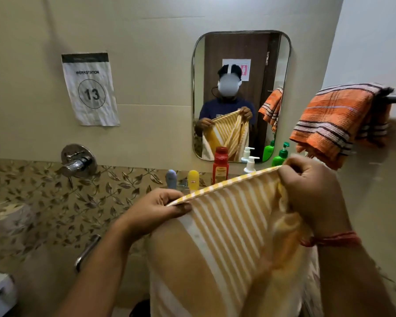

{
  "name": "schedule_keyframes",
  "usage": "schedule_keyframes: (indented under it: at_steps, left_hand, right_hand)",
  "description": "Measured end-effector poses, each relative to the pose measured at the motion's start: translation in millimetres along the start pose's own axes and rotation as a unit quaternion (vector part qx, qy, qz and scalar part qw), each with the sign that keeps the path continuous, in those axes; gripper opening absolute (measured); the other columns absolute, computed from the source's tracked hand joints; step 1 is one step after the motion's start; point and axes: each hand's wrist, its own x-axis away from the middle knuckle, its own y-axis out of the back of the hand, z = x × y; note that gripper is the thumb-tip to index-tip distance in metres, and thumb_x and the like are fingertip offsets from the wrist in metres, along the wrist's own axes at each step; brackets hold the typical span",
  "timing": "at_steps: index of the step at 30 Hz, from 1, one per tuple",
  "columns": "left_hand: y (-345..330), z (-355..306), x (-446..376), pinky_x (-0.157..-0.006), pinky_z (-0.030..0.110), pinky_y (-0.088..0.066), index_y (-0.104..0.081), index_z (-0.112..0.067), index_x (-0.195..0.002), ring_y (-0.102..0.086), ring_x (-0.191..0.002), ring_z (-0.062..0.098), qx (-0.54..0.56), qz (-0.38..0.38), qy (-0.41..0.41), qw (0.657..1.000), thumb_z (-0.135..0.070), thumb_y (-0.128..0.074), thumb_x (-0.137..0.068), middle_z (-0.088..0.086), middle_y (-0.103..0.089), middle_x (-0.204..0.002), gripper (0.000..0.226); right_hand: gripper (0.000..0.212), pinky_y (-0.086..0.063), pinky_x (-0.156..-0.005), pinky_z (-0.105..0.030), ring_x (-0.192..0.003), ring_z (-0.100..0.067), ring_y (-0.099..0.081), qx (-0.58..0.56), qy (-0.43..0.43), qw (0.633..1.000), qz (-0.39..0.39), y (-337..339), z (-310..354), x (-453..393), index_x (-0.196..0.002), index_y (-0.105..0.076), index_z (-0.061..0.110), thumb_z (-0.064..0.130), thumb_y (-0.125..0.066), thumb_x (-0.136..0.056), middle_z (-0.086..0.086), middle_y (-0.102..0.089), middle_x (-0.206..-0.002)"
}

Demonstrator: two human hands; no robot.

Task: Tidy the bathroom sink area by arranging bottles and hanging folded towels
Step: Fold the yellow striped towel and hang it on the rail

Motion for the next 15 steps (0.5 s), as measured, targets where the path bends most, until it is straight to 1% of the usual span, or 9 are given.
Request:
schedule_keyframes:
  at_steps: [2, 4, 6, 8, 9, 10, 13, 14, 15]
  left_hand:
    - [-6, 1, -3, -0.077, 0.037, -0.056, -0.075, -0.012, -0.098, -0.071, -0.085, 0.021, 0.023, -0.022, -0.005, 0.999, -0.026, -0.065, -0.095, 0.01, -0.076, -0.094, 0.017]
    - [-19, -9, -14, -0.078, 0.042, -0.056, -0.075, -0.016, -0.099, -0.071, -0.087, 0.024, -0.012, -0.037, -0.039, 0.998, -0.032, -0.065, -0.096, 0.008, -0.075, -0.093, 0.019]
    - [-35, -23, -24, -0.083, 0.052, -0.053, -0.073, -0.009, -0.102, -0.069, -0.092, 0.033, -0.036, -0.035, -0.068, 0.996, -0.035, -0.066, -0.095, 0.017, -0.073, -0.096, 0.028]
    - [-38, -27, -29, -0.077, 0.049, -0.052, -0.071, -0.002, -0.1, -0.066, -0.084, 0.028, -0.036, -0.045, -0.079, 0.995, -0.033, -0.068, -0.094, 0.022, -0.07, -0.092, 0.032]
    - [-34, -25, -28, -0.073, 0.044, -0.049, -0.07, -0.002, -0.096, -0.063, -0.078, 0.022, -0.039, -0.044, -0.069, 0.996, -0.034, -0.07, -0.092, 0.02, -0.069, -0.087, 0.033]
    - [-26, -22, -25, -0.071, 0.039, -0.048, -0.072, -0.006, -0.093, -0.062, -0.075, 0.018, -0.049, -0.034, -0.048, 0.997, -0.036, -0.072, -0.09, 0.013, -0.069, -0.083, 0.031]
    - [1, -1, -7, -0.074, 0.03, -0.052, -0.077, -0.019, -0.091, -0.068, -0.076, 0.011, -0.091, 0.003, 0.028, 0.995, -0.043, -0.075, -0.083, -0.001, -0.074, -0.084, 0.026]
    - [6, 4, -4, -0.075, 0.029, -0.052, -0.077, -0.02, -0.09, -0.068, -0.076, 0.008, -0.085, -0.002, 0.04, 0.996, -0.043, -0.075, -0.082, -0.003, -0.074, -0.084, 0.025]
    - [5, 5, -3, -0.076, 0.029, -0.051, -0.078, -0.022, -0.09, -0.068, -0.078, 0.007, -0.077, -0.003, 0.04, 0.996, -0.042, -0.074, -0.083, -0.005, -0.074, -0.085, 0.022]
  right_hand:
    - [0.016, -0.041, -0.059, -0.025, -0.072, -0.01, -0.055, 0.017, 0.028, 0.996, 0.08, -3, 6, 5, -0.093, -0.065, 0.021, 0.031, -0.054, -0.087, 0.003, -0.062, -0.084]
    - [0.025, -0.047, -0.064, -0.023, -0.078, -0.006, -0.057, -0.033, 0.05, 0.974, 0.217, -18, 24, 13, -0.112, -0.061, 0.03, 0.03, -0.062, -0.087, 0.01, -0.06, -0.09]
    - [0.029, -0.049, -0.069, -0.024, -0.078, -0.004, -0.057, -0.024, 0.098, 0.95, 0.297, -39, 35, 22, -0.115, -0.062, 0.035, 0.038, -0.066, -0.086, 0.013, -0.062, -0.088]
    - [0.011, -0.048, -0.067, -0.031, -0.073, -0.007, -0.057, -0.011, 0.107, 0.954, 0.279, -54, 30, 25, -0.093, -0.068, 0.027, 0.037, -0.068, -0.088, 0.01, -0.063, -0.077]
    - [0.012, -0.048, -0.064, -0.033, -0.069, -0.009, -0.057, -0.013, 0.082, 0.964, 0.254, -54, 21, 20, -0.082, -0.066, 0.027, 0.034, -0.066, -0.09, 0.009, -0.061, -0.071]
    - [0.016, -0.049, -0.063, -0.034, -0.068, -0.012, -0.058, -0.007, 0.051, 0.973, 0.223, -49, 11, 15, -0.078, -0.064, 0.028, 0.033, -0.063, -0.092, 0.008, -0.061, -0.07]
    - [0.013, -0.049, -0.06, -0.032, -0.074, -0.02, -0.062, 0.022, 0.007, 0.995, 0.096, -14, -18, 0, -0.085, -0.064, 0.029, 0.03, -0.057, -0.096, 0.003, -0.064, -0.076]
    - [0.012, -0.046, -0.059, -0.029, -0.074, -0.019, -0.063, 0.011, 0.012, 0.997, 0.073, -4, -22, -3, -0.085, -0.064, 0.028, 0.029, -0.058, -0.096, 0.003, -0.065, -0.076]
    - [0.008, -0.045, -0.056, -0.027, -0.073, -0.014, -0.062, -0.032, 0.027, 0.995, 0.088, -1, -19, -3, -0.087, -0.064, 0.029, 0.029, -0.06, -0.094, 0.005, -0.064, -0.076]
